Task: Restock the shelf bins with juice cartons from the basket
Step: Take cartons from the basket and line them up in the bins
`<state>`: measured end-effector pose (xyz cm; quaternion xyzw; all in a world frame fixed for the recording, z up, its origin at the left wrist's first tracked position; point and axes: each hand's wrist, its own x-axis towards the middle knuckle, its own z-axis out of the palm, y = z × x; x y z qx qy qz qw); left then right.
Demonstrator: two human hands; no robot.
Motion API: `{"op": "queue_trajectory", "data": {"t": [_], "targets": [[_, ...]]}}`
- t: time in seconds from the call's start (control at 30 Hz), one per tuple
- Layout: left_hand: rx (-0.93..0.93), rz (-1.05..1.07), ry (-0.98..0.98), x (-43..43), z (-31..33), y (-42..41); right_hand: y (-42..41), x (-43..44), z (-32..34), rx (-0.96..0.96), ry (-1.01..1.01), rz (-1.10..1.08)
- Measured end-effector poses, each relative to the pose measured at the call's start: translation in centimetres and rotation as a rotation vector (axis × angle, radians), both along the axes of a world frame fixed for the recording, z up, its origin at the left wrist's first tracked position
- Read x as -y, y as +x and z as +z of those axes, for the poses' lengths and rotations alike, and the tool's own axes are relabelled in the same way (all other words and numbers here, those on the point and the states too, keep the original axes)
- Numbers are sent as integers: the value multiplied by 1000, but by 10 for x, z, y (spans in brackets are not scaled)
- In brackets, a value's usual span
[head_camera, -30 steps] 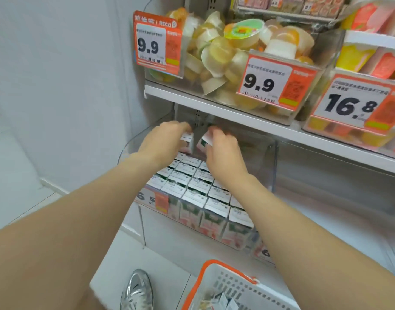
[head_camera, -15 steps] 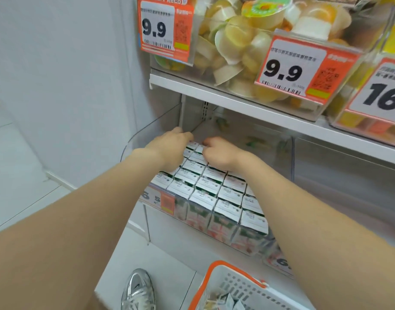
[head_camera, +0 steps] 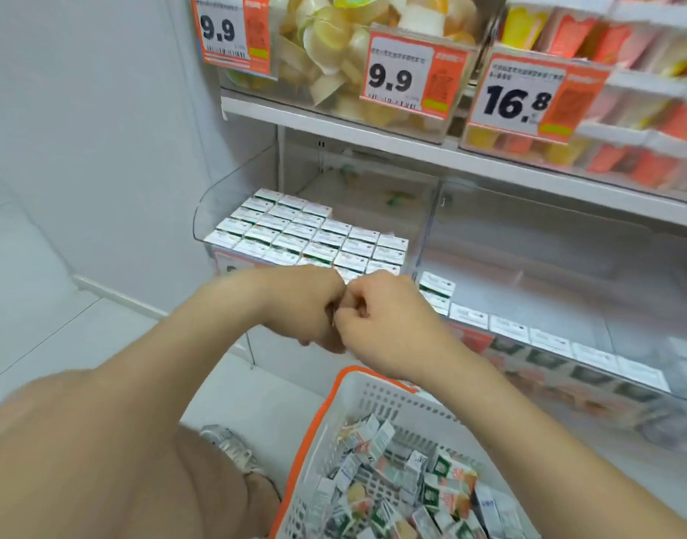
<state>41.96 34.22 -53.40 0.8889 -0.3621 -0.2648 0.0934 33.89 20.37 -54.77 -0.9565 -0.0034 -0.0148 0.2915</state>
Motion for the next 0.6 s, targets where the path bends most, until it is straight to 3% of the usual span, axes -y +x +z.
{"op": "queue_trajectory", "data": {"t": [0.1, 0.27, 0.43, 0.6], "targets": [[-163, -86, 184, 25, -46, -32, -35, 27, -34, -323, -98, 121], [-153, -42, 334, 62, -144, -62, -60, 74, -130, -682, -122, 170], [-30, 138, 298, 58, -243, -100, -90, 109, -211, -729, -86, 38], [-31, 90, 449, 54, -303, -130, -108, 133, -280, -769, -161, -80]]}}
